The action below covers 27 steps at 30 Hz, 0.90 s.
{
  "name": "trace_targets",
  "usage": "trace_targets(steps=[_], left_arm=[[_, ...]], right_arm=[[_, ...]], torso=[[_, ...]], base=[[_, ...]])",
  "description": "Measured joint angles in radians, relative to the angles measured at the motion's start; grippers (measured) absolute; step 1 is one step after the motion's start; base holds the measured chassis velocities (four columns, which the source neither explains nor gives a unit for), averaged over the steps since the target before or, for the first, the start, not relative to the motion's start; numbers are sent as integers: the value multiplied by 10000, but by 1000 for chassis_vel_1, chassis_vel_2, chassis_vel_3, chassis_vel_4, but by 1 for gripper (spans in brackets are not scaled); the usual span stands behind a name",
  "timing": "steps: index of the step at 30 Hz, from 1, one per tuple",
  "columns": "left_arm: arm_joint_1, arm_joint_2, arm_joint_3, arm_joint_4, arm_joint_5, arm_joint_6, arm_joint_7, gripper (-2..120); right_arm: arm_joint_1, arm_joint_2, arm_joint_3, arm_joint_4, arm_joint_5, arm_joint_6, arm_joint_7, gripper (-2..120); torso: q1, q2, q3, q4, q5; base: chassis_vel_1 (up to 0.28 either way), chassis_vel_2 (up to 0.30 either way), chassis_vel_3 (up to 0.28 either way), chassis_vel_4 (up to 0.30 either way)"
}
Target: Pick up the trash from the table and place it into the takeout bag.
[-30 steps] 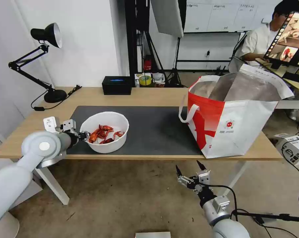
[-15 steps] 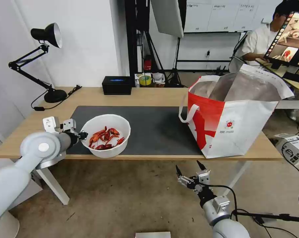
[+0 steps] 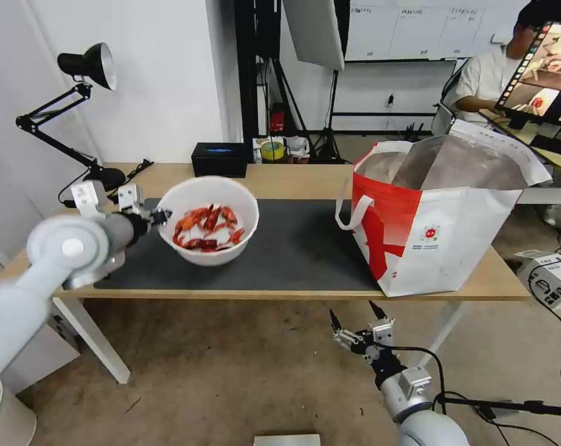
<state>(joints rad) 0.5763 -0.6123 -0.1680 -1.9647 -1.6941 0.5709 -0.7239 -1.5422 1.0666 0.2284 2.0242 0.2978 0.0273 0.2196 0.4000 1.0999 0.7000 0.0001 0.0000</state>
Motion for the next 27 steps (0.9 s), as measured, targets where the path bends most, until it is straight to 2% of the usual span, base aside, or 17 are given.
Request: trace_targets(steps=[7,17,19,24,27], left_arm=[[-1516,-263,990,-297,-546,-208,-281,0],[-3039,-837,2164,33,-651,-382,-281,0],[-3530,-1109,2649,222,-679,-459,-285,0],[-4194,-1536,3253,504,-692,-541,-297,0],[-5122,-2290,3902,1038,-684,-710,-494,0]], right_arm=[[0,0,0,0,0,0,0,100],[0,0,1,0,0,0,-1,100],[0,0,0,0,0,0,0,100],[0,0,1,0,0,1,-1,100],[0,0,0,1,0,0,-1,100]], torso=[[0,0,0,-3,3],[0,0,0,-1,1],[1,0,1,0,1],[1,-1,1,-2,2],[1,0,1,-1,1]], base=[[0,0,0,0],[0,0,0,0],[0,0,0,0],[0,0,0,0],[0,0,0,0]])
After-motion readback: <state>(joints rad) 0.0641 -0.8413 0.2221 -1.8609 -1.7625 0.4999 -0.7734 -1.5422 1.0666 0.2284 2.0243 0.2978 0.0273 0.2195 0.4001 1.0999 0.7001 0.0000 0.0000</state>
